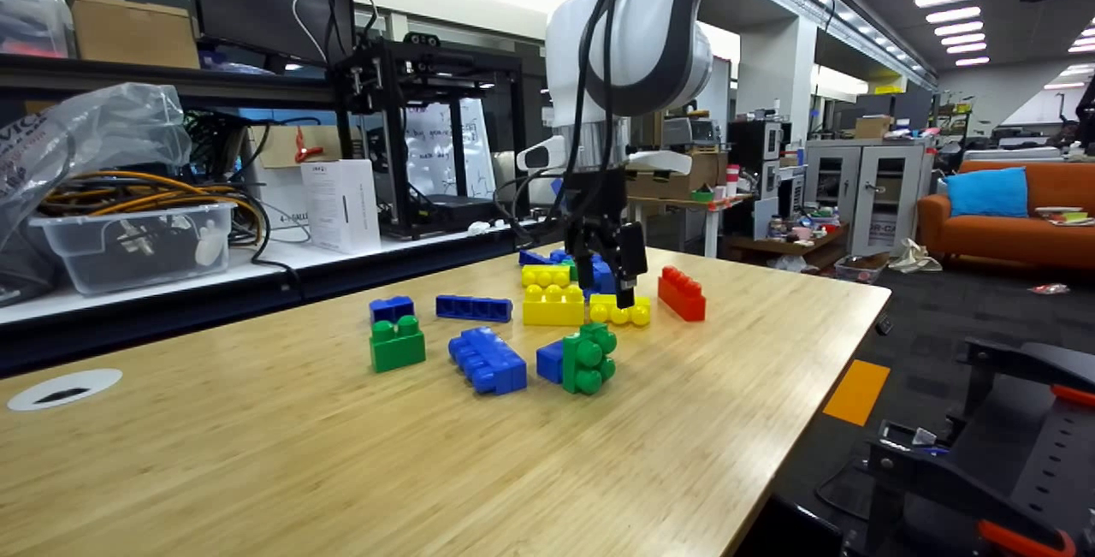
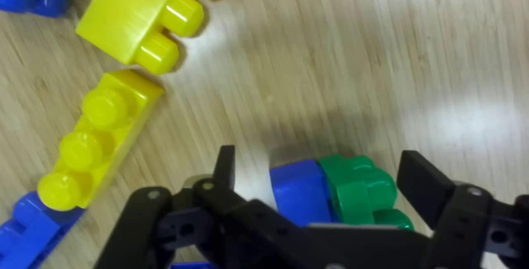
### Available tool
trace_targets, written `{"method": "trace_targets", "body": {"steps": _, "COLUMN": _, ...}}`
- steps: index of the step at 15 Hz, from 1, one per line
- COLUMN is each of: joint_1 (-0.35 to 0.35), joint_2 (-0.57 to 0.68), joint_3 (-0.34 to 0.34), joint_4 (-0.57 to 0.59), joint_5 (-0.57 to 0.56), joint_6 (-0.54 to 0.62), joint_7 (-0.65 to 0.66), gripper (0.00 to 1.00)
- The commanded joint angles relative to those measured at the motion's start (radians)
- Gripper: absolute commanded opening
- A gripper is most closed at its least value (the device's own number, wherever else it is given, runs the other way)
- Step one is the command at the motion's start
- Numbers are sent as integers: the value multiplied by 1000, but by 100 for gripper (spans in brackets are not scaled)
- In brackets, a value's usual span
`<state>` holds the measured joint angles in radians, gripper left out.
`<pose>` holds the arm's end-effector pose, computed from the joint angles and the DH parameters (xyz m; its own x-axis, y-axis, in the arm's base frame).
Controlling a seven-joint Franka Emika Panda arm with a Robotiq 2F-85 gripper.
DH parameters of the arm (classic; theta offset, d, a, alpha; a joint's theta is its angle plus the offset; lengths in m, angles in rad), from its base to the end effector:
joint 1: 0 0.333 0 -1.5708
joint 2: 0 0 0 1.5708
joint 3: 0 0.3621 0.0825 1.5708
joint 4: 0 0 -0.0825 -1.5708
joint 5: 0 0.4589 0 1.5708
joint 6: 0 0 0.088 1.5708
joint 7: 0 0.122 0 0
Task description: Separate the blue toy from the green toy
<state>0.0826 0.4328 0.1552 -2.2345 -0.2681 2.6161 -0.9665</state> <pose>0.5733 0.1478 0.1333 0.1432 0.9869 -0.0748 0.9896 -0.1439 -0.0040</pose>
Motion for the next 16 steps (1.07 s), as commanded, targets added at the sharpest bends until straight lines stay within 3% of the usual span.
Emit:
{"method": "trace_targets", "body": {"steps": 1, "joint_1": -23, "joint_2": -22, "joint_3": 37, "joint_4": -65, "joint_5": -26, "joint_6": 57, "joint_7": -87, "gripper": 100}}
{"method": "trace_targets", "body": {"steps": 6, "joint_1": -19, "joint_2": -29, "joint_3": 48, "joint_4": -102, "joint_5": -28, "joint_6": 58, "joint_7": -169, "gripper": 100}}
{"method": "trace_targets", "body": {"steps": 16, "joint_1": -18, "joint_2": 33, "joint_3": 48, "joint_4": -56, "joint_5": -23, "joint_6": 113, "joint_7": -255, "gripper": 100}}
